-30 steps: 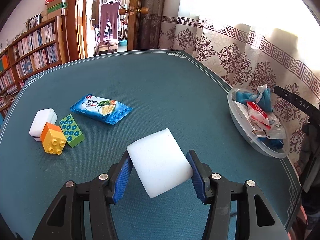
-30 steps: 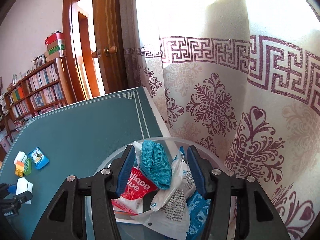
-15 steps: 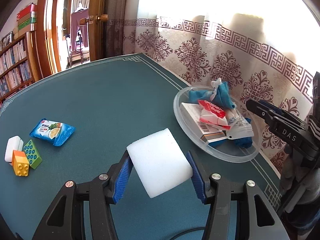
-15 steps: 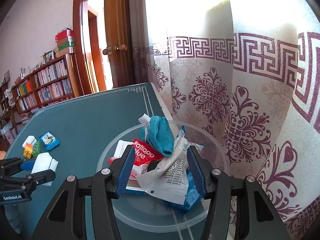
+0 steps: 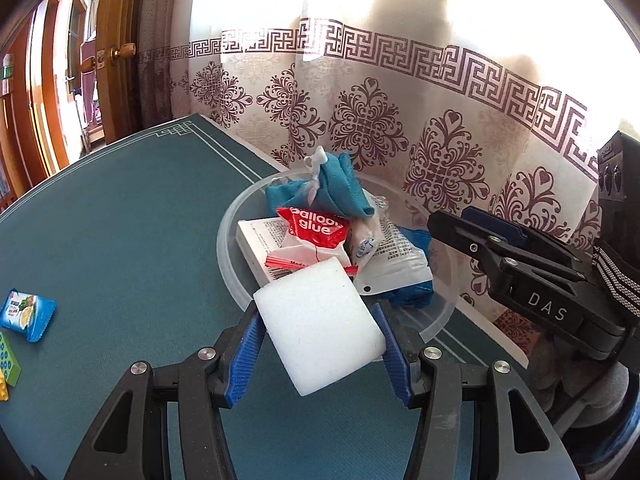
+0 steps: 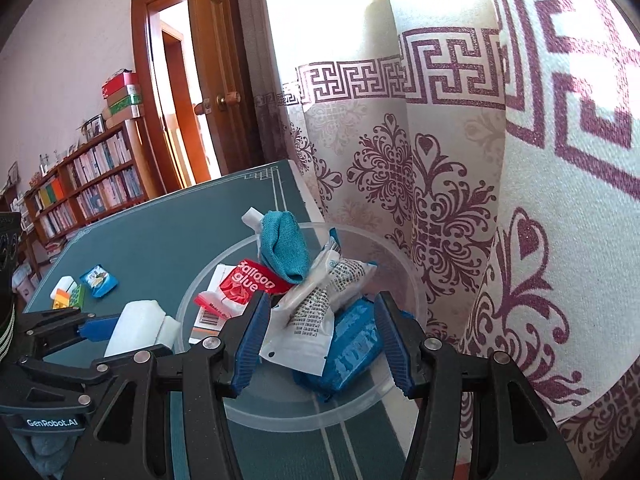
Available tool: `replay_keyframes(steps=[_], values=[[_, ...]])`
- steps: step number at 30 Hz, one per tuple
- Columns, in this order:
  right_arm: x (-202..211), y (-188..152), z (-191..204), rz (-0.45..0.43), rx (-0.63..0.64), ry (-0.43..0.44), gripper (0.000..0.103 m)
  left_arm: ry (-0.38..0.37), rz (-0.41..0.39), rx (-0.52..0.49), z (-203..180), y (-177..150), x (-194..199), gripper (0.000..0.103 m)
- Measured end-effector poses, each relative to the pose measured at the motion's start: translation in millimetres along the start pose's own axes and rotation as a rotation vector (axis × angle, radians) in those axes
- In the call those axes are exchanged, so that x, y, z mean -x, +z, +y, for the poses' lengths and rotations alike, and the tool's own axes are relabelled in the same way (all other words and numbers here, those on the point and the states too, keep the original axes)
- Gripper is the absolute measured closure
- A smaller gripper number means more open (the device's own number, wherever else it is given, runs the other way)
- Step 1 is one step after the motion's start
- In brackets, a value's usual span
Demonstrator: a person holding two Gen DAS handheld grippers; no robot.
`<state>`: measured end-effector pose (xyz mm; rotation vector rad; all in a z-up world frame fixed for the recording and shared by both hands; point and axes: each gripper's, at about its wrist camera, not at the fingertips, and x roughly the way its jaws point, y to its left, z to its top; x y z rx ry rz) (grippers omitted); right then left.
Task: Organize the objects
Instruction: 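Lower the white sponge into the clear bowl and open the left gripper, then withdraw both grippers from the bowl back toward the remaining objects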
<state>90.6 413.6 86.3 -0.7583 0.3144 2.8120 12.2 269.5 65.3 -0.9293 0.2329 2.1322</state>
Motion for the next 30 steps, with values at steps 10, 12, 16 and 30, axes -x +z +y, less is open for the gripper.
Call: replay_keyframes(steps=[10, 12, 16, 30], values=[[1, 1, -7, -0.006, -0.028, 0.005, 0.047, -0.041, -0.017, -0.029, -10, 4, -26, 0.045], [0, 1, -7, -0.004, -0.029, 0.005, 0.047, -0.042, -0.024, -0.02, -8, 4, -31, 0.044], [-1, 1, -7, -0.001, -0.031, 0.005, 0.047, -0.046, -0.044, -0.006, -3, 2, -33, 0.04], [-3, -3, -4, 0.006, -0.033, 0.012, 0.047, 0.002, -0.089, -0.016, 3, -5, -8, 0.015]])
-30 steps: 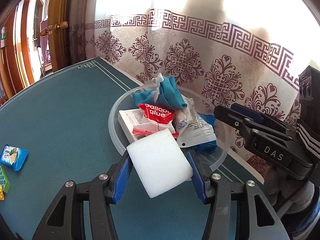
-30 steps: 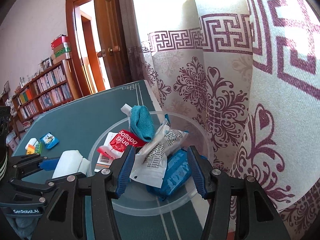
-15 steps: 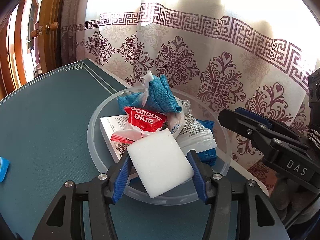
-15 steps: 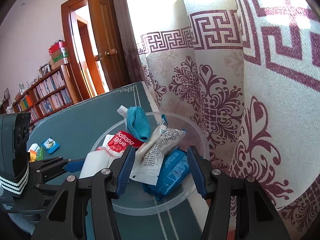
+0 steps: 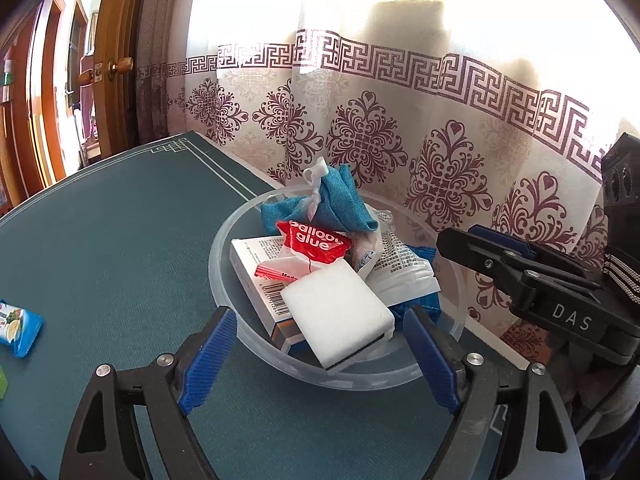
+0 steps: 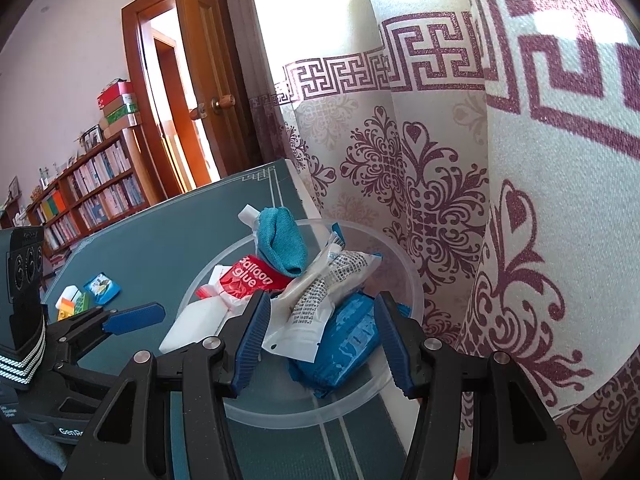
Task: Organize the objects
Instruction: 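Withdraw both grippers from the bowl back toward the remaining objects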
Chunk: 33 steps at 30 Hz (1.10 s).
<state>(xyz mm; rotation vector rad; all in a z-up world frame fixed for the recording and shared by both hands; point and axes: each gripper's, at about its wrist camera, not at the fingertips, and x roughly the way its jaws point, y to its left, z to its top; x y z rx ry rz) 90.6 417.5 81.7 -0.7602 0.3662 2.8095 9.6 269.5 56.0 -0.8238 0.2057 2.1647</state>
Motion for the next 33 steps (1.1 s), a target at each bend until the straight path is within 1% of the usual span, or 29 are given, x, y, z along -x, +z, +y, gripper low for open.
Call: replay_keyframes(steps=[4, 11, 18, 23, 25, 33], values=[[0, -2, 3, 0.004, 0.001, 0.006, 0.047, 0.023, 0.002, 0.002, 4, -4, 4, 0.015], [-1, -3, 5, 0.009, 0.005, 0.013, 0.047, 0.078, 0.036, 0.038, 16, -5, -13, 0.015], [-5, -6, 8, 0.022, 0.008, 0.018, 0.047, 0.103, 0.047, 0.075, 26, -1, -22, 0.015], [-5, -6, 10, 0.027, 0.01, 0.019, 0.047, 0.104, 0.057, 0.09, 30, -4, -19, 0.014], [-5, -6, 10, 0.03, 0.009, 0.021, 0.047, 0.103, 0.051, 0.094, 31, -5, -15, 0.009], [-6, -12, 21, 0.051, 0.027, 0.042, 0.047, 0.105, 0.036, 0.104, 33, -7, 2, 0.005]])
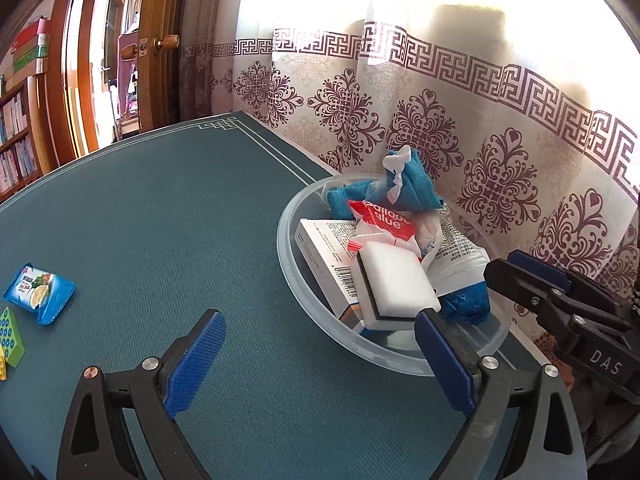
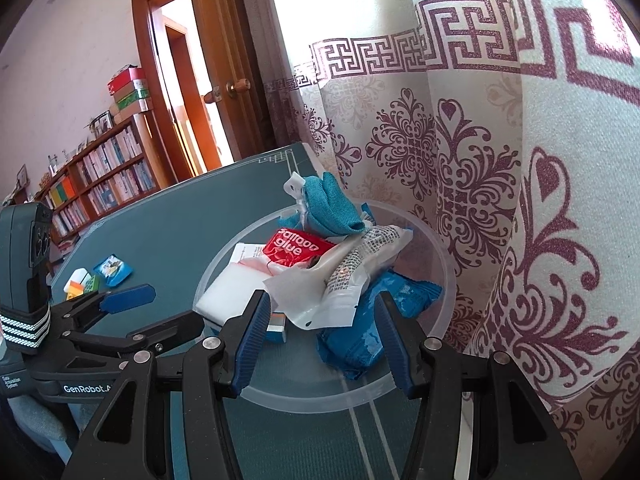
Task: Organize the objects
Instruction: 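Withdraw both grippers from the bowl back toward the remaining objects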
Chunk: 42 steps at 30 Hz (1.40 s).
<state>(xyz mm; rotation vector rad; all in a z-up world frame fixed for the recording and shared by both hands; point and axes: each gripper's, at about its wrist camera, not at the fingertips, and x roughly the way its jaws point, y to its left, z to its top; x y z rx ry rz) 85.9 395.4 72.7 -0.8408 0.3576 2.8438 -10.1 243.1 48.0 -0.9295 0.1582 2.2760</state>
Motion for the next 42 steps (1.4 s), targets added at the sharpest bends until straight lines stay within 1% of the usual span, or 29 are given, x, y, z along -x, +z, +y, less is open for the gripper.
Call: replay_keyframes(steps=[6, 10, 19, 27, 33, 42], values=[[0, -3, 9, 0.011, 0.013, 0.015, 0.047, 0.016, -0.012, 0.02, 11, -4, 12, 0.004], [-2, -4, 18, 0.022, 0.029, 0.029, 0.047, 0.042, -0.02, 0.041, 25, -7, 19, 0.004], [-7, -8, 48, 0.041, 0.08, 0.07, 0.047, 0.136, -0.032, 0.096, 65, -14, 37, 0.004], [-14, -12, 88, 0.064, 0.147, 0.139, 0.047, 0.234, -0.028, 0.163, 108, -26, 53, 0.004], [-25, -14, 123, 0.089, 0.206, 0.205, 0.047, 0.31, -0.035, 0.24, 147, -36, 68, 0.004], [-51, -22, 167, 0.157, 0.256, 0.29, 0.047, 0.403, -0.056, 0.352, 199, -49, 93, 0.004]])
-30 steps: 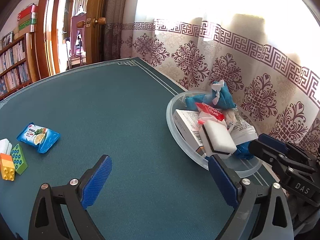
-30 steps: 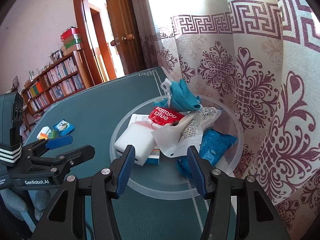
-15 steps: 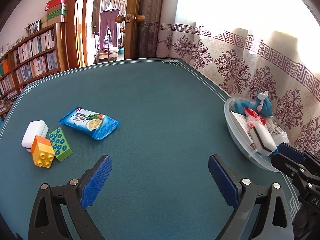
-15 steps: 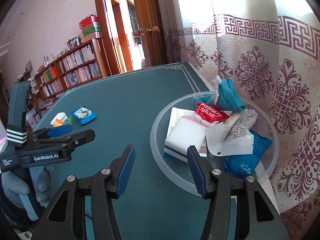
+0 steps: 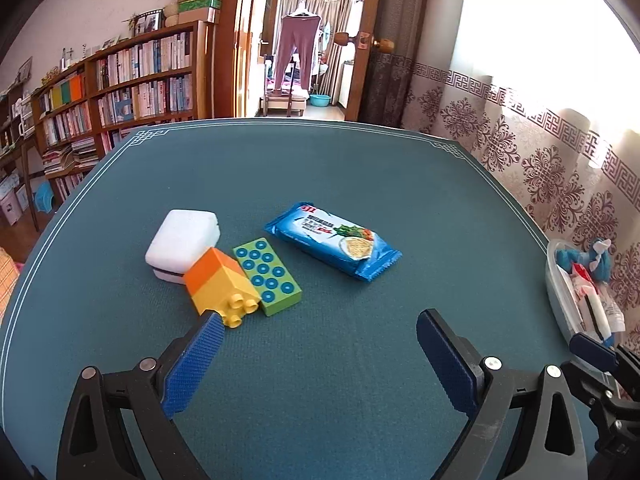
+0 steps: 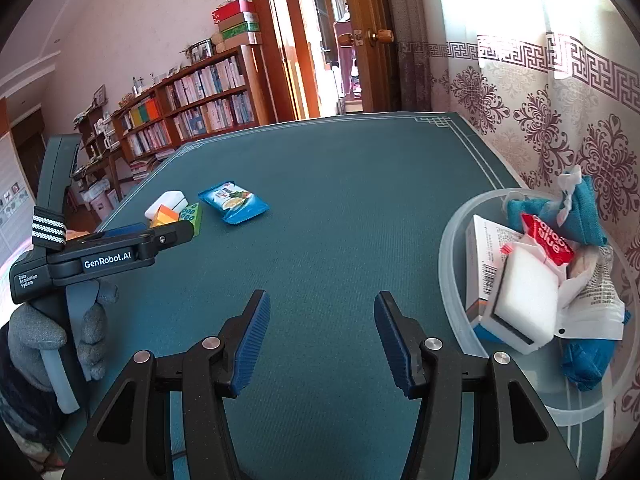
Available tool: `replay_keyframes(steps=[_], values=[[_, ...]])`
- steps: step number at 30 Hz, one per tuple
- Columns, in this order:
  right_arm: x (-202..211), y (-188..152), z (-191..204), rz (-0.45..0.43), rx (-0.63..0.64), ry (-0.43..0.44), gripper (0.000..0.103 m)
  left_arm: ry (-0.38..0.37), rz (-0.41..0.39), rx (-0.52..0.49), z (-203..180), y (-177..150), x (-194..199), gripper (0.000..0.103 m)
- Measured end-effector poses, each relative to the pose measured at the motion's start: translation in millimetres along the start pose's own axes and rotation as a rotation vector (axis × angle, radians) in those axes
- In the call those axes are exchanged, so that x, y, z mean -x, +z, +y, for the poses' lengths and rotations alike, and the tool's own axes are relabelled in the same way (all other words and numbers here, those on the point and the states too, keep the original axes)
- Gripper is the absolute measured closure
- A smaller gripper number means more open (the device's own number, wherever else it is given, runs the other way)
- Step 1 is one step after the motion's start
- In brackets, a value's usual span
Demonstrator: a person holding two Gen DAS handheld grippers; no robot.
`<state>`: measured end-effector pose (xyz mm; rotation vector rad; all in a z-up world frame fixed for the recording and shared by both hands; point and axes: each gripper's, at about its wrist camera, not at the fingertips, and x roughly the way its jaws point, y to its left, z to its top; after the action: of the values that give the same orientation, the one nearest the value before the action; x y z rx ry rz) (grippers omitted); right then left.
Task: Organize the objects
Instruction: 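Withdraw both grippers from the bowl back toward the remaining objects, then grasp the orange-yellow toy brick with the left gripper while the right grasps the blue cracker packet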
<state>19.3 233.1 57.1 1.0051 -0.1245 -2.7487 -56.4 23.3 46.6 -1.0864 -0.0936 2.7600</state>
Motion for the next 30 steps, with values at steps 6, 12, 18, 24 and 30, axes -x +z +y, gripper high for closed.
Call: replay_keyframes(steps=[6, 12, 18, 24, 30], values=[[-19, 6, 17, 0.029, 0.02, 0.041, 0.047, 0.046, 0.008, 0.085, 32, 4, -5, 0.004], [-35, 10, 27, 0.053, 0.032, 0.059, 0.047, 0.085, 0.034, 0.133, 52, 9, -18, 0.007], [-46, 14, 30, 0.066, 0.036, 0.065, 0.047, 0.078, 0.093, 0.151, 58, 11, -36, 0.026], [-54, 16, 35, 0.073, 0.04, 0.068, 0.047, 0.073, 0.102, 0.163, 59, 17, -45, 0.04], [-63, 20, 42, 0.077, 0.055, 0.073, 0.047, 0.036, 0.095, 0.164, 59, 19, -45, 0.056]])
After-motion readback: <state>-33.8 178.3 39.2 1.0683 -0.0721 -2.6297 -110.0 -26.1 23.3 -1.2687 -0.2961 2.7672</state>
